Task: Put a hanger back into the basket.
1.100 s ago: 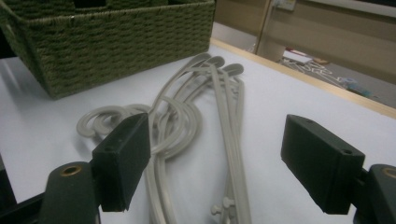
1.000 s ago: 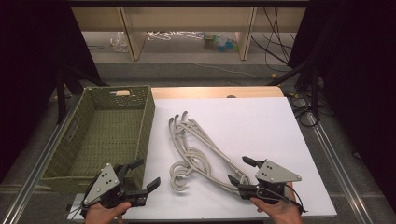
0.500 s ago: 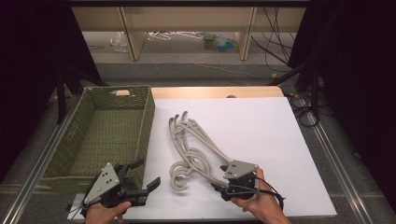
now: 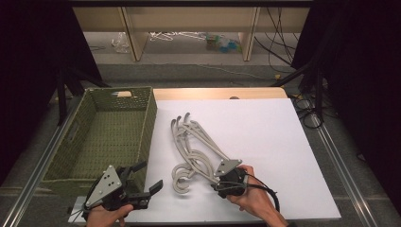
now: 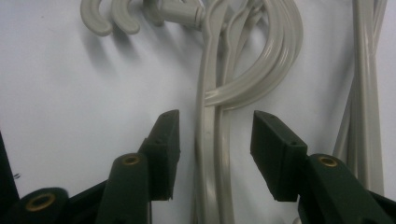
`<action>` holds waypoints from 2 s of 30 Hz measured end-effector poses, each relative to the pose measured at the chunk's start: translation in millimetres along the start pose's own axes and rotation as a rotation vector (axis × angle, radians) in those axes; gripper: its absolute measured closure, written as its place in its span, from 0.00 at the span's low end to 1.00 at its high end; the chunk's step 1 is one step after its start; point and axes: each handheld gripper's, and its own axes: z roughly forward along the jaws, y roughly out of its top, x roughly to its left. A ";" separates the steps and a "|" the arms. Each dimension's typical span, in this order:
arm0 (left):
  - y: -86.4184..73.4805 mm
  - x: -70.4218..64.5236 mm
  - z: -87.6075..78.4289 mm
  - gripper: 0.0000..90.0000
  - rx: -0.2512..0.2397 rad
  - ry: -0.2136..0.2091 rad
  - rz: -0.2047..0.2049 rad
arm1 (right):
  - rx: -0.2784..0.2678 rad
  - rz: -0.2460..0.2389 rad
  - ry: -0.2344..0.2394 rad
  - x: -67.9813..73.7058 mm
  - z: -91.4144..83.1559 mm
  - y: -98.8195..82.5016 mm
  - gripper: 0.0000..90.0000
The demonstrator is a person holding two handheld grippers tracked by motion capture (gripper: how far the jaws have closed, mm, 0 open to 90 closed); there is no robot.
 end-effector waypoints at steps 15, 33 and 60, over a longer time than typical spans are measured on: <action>-1.1 0.3 1.2 0.17 0.018 -0.001 0.003 | 0.075 -0.012 0.039 -4.6 13.2 4.9 0.77; -1.0 -1.1 1.3 0.18 0.024 0.009 0.012 | 0.066 -0.148 0.027 -19.9 -18.7 9.4 0.91; -2.2 -24.4 76.5 0.29 0.242 -0.097 0.304 | -0.049 -0.281 0.126 -28.0 -88.9 8.5 0.92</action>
